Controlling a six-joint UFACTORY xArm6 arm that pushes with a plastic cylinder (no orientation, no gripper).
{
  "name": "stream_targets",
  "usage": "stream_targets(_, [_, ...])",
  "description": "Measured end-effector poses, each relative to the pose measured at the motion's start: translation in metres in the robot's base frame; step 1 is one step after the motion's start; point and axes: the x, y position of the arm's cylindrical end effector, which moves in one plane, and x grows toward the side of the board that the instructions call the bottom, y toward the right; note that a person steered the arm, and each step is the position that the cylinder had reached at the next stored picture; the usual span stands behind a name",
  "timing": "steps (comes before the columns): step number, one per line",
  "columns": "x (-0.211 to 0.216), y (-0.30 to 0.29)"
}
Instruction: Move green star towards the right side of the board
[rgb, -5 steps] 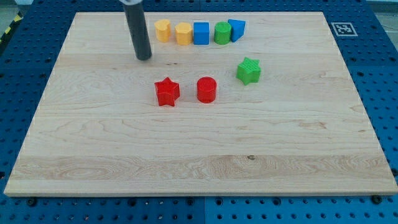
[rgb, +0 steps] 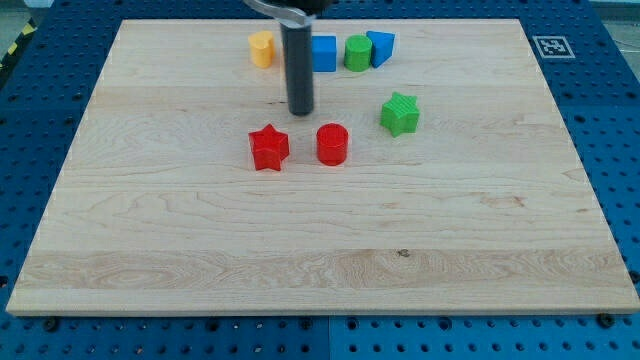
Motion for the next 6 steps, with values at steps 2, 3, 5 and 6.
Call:
stream_targets(2, [0.022,0.119])
stream_targets(3, [0.022,0.166])
stream_targets(5, [-0.001,0.164])
stream_targets(6, [-0.013,0.131])
